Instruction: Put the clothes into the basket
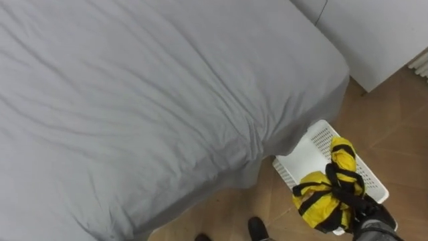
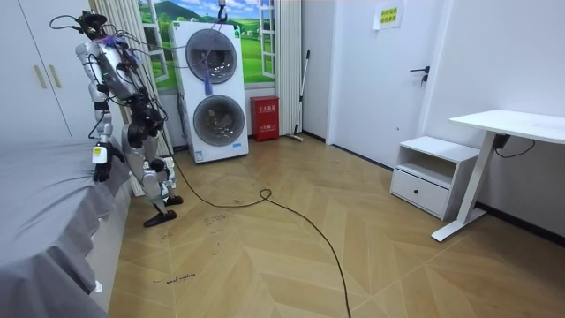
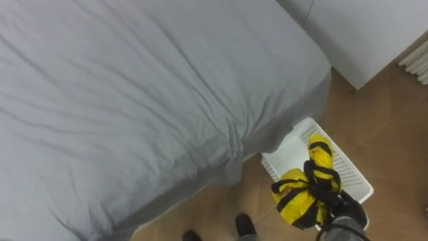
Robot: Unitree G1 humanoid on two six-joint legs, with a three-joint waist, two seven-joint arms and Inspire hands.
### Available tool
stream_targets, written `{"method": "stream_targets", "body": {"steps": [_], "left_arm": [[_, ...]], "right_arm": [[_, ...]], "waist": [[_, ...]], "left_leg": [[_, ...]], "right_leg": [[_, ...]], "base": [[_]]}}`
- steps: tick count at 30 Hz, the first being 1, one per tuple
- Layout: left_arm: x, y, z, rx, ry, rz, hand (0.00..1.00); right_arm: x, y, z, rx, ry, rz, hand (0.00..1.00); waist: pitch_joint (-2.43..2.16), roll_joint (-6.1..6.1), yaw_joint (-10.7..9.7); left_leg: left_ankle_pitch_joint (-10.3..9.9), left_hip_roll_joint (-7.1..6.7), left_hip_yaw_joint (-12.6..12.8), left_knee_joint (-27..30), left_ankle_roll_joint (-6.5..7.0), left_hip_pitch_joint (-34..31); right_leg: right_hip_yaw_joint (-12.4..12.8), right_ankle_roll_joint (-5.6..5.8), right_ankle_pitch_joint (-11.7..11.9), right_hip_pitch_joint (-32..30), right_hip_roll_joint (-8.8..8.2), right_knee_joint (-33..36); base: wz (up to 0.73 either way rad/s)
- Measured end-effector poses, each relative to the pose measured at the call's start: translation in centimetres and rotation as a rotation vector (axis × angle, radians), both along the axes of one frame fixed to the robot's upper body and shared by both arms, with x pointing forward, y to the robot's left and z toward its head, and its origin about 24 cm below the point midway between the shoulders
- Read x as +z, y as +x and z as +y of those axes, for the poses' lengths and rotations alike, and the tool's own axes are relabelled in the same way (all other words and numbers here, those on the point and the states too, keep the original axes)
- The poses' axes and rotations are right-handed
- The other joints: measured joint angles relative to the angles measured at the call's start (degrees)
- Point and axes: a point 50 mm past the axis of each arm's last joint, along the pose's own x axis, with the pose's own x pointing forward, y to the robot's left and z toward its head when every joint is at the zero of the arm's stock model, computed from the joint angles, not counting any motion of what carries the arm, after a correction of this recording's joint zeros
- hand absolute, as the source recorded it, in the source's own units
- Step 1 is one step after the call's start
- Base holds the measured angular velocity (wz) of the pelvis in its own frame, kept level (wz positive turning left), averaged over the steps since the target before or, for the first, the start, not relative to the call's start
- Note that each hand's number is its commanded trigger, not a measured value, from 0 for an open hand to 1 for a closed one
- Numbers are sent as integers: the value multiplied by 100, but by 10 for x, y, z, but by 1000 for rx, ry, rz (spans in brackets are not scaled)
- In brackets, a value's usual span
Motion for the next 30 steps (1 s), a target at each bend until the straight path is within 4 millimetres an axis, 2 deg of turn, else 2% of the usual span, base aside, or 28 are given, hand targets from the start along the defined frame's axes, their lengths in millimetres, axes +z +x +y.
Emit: {"method": "stream_targets", "body": {"steps": [7, 8, 9, 15, 19, 30], "left_arm": [[1, 5, -3, 17, -17, -15, 0], [1, 6, -4, 22, -23, -19, 0], [1, 7, -6, 21, -27, -26, 0], [1, 8, -11, 36, -48, -36, 0], [1, 9, -13, 34, -54, -52, 0], [0, 4, -13, 18, -53, -64, 0]], "right_arm": [[3, 1, -6, -36, -7, -7, 100], [3, -1, -7, -42, -11, -2, 38], [5, 0, -9, -45, -15, -4, 0], [11, 4, -16, -120, -29, -14, 0], [20, 10, -25, -160, -53, -29, 0], [33, 11, -42, -219, -129, -55, 0]], "waist": [[1, 38, 68], [1, 41, 65], [3, 38, 70], [11, 26, 74], [13, 23, 91], [2, 39, 92]], "left_leg": [[45, -29, -9, -55, 2, -45], [49, -45, -29, -56, 7, -45], [53, -69, -31, -62, 14, -55], [71, -188, -59, -65, 46, -68], [76, -235, -93, -74, 56, -121], [78, -245, -90, -55, 60, -238]], "right_leg": [[-84, -11, -23, -87, -35, 29], [-111, -6, -51, -105, -53, 34], [-119, 3, -89, -166, -77, 102], [-63, 37, -259, -313, -167, 426], [-19, 53, -277, -404, -187, 459], [20, 63, -275, -515, -183, 526]], "base": [[2], [13], [12], [4], [-1], [-2]]}}
